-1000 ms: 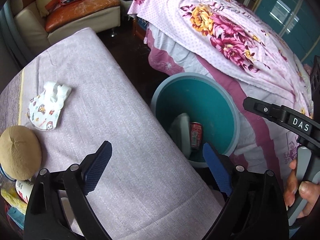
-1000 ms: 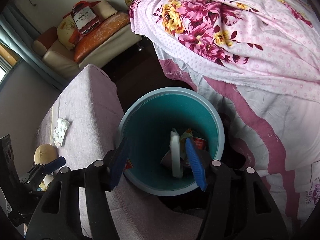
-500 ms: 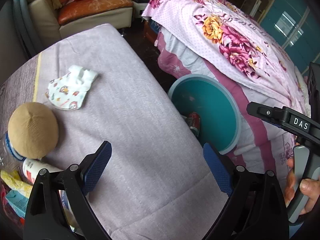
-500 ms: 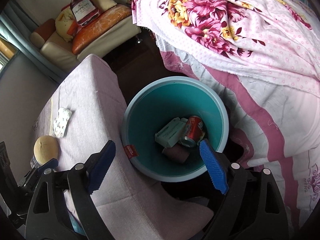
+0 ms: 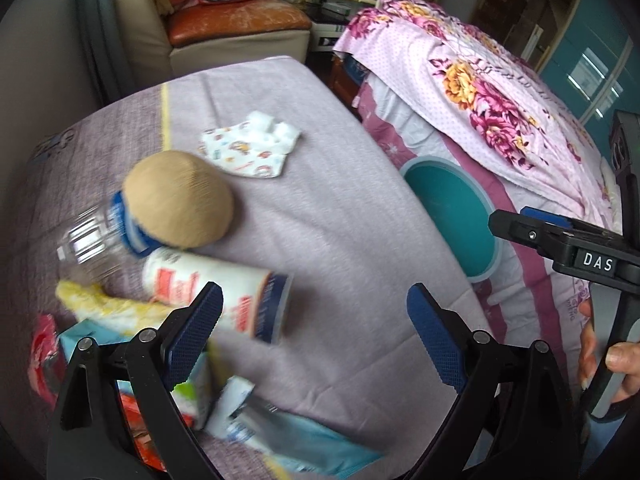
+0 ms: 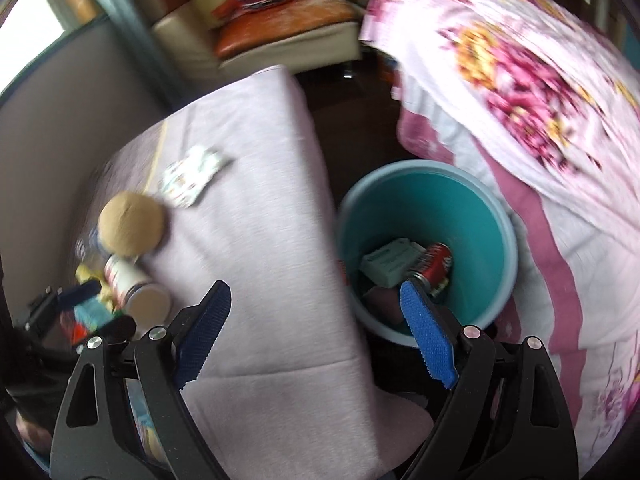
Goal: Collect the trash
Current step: 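Grasp the white strawberry drink can with the right tool while the left tool grasps the Ovaltine wrapper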
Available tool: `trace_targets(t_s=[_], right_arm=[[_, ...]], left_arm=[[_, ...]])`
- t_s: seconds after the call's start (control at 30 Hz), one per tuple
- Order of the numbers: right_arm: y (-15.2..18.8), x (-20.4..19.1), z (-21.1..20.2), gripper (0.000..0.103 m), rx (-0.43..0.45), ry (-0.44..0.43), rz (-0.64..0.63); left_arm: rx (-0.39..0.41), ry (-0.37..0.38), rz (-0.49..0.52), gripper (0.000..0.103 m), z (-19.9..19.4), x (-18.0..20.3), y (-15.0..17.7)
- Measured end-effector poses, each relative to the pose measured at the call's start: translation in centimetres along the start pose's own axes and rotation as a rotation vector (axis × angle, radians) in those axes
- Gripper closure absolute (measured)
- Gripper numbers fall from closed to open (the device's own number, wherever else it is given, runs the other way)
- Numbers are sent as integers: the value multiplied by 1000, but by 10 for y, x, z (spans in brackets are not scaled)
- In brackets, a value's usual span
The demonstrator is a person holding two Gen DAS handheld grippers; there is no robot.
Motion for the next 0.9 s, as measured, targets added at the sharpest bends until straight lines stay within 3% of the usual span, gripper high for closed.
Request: trace_targets(t_s=[0.47, 0.7, 0.87, 0.9], right_arm=[[16, -106, 7, 20, -106, -54, -198], [14, -152, 24, 20, -141, -45, -330], [10, -185, 45, 21, -173, -74, -380], [10, -191, 50, 25, -180, -81, -398]], left_arm=[[19, -116, -123, 9, -39, -107, 53], [4, -129, -227, 9, -39, -152, 73], [-8, -107, -249, 9, -38, -163, 87], [-14, -96, -245, 9, -37, -163, 91]])
Point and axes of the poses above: each gripper's, at about its wrist camera, not at the fingertips, and z roughly the way its jaws point, x to its right, y to its underside, the point moved 7 cm from there along z, roughly the way its jaws point
